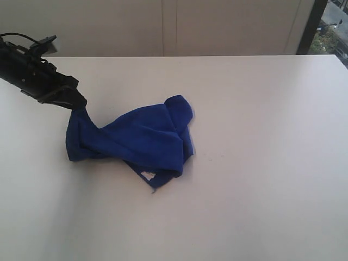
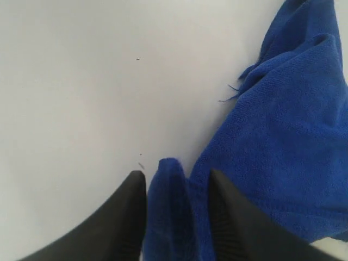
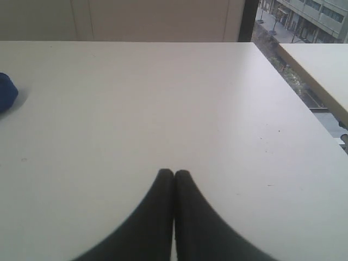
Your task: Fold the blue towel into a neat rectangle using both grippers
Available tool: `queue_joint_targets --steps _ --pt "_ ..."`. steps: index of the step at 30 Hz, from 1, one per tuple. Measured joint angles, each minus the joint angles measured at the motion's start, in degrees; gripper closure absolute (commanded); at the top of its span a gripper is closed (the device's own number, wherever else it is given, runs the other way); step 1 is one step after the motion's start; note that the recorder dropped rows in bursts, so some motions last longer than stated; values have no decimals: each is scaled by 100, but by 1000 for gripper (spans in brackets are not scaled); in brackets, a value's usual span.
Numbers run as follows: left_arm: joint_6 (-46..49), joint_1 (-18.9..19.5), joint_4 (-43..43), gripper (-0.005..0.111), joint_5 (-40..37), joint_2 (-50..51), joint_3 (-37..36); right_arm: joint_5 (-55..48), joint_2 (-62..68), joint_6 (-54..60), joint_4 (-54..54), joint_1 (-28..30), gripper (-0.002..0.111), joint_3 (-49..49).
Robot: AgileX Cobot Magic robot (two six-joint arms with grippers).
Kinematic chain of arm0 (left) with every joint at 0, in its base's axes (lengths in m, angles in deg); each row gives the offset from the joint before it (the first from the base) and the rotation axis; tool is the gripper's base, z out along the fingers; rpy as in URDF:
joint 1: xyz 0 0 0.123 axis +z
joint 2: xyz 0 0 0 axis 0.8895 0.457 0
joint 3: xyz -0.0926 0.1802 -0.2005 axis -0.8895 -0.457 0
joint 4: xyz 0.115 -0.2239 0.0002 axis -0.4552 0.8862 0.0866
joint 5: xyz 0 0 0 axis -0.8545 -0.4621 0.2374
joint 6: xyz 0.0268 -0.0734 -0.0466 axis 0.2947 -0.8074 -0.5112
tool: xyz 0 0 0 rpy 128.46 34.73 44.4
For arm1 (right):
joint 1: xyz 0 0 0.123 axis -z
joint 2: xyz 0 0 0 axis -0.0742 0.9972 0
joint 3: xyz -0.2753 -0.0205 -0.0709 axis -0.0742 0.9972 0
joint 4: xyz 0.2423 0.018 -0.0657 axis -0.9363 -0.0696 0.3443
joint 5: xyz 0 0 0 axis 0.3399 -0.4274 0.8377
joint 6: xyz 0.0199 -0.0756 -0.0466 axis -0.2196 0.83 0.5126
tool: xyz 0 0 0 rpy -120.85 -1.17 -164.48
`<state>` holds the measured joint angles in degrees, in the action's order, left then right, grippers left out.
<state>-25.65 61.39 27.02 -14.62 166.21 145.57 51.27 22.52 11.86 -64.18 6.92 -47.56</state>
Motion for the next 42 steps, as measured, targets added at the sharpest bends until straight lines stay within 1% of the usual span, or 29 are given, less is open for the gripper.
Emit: queue_joint_targets --steps 7,8,13,17,20,23,26,29,33,37,42 --pt "88 0 9 106 -14 0 0 0 0 0 0 0 108 0" --pt "103 0 9 107 -14 0 0 0 0 0 0 0 108 0" --pt "138 0 9 107 -4 0 0 0 0 0 0 0 108 0" --pt "150 0 9 107 -77 -225 0 0 0 0 0 0 108 0" --pt "93 0 -16 107 -339 -539 0 0 0 0 0 0 108 0" --pt "-221 0 -106 107 -702 -861 0 0 0 0 0 0 108 0" --pt "-351 0 -355 107 -1061 -1119 0 0 0 0 0 0 108 0" --pt "-387 0 -788 107 -1368 -1330 0 0 0 0 0 0 108 0" --pt "-400 0 -1287 107 -1648 -1473 0 0 0 0 0 0 108 0" --pt "-408 0 -1502 107 -1633 -1475 0 0 0 0 0 0 108 0" --pt "-408 0 -1507 107 -1515 -1464 0 0 0 0 0 0 108 0"
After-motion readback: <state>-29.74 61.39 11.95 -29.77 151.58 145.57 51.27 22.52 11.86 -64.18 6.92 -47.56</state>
